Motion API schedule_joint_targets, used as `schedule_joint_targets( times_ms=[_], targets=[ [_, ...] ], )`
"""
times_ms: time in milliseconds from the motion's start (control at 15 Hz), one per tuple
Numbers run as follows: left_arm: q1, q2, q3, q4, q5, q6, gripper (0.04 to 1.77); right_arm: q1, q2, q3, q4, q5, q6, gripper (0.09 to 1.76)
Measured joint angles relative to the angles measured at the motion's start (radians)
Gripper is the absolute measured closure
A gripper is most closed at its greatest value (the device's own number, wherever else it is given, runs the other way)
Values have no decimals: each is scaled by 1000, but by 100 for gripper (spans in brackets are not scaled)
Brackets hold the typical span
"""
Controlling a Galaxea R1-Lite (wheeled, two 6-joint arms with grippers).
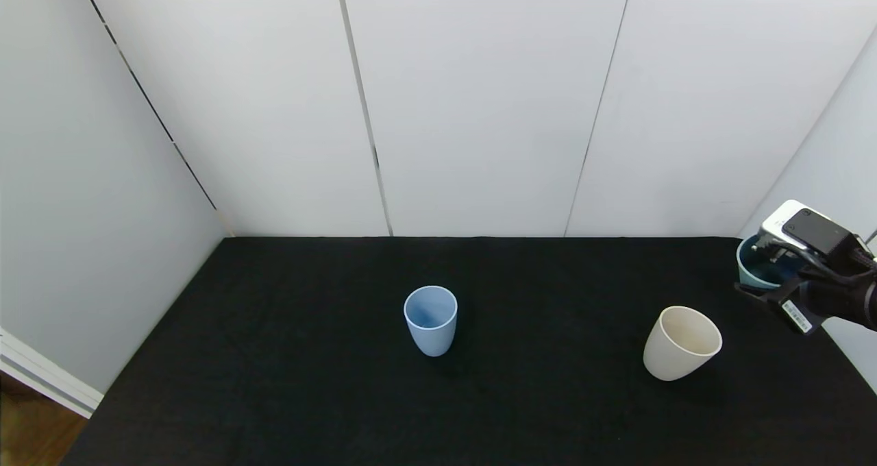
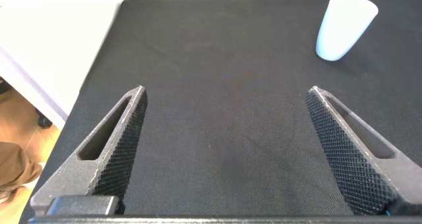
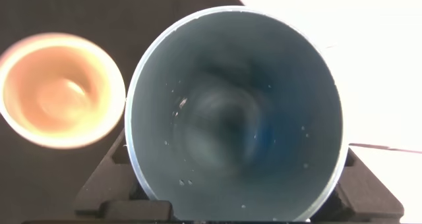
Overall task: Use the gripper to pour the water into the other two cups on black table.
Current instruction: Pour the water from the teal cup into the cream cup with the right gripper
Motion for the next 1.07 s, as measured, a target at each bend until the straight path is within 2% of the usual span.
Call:
schedule_joint_targets(
  times_ms=[133, 467, 667, 800, 1067],
  targets=[
    [0, 0, 0, 0, 0, 0, 9, -18, -5, 6, 14, -5, -83, 64],
    [0, 0, 0, 0, 0, 0, 9, -27, 13, 6, 12, -96, -252, 64],
    [0, 0, 0, 0, 0, 0, 9, -11, 35, 6, 12, -113, -316, 64],
    [0, 0, 0, 0, 0, 0, 9, 10, 46, 6, 11, -171, -346, 64],
    [0, 0, 0, 0, 0, 0, 9, 57, 64, 0, 10, -222, -402, 64]
  ],
)
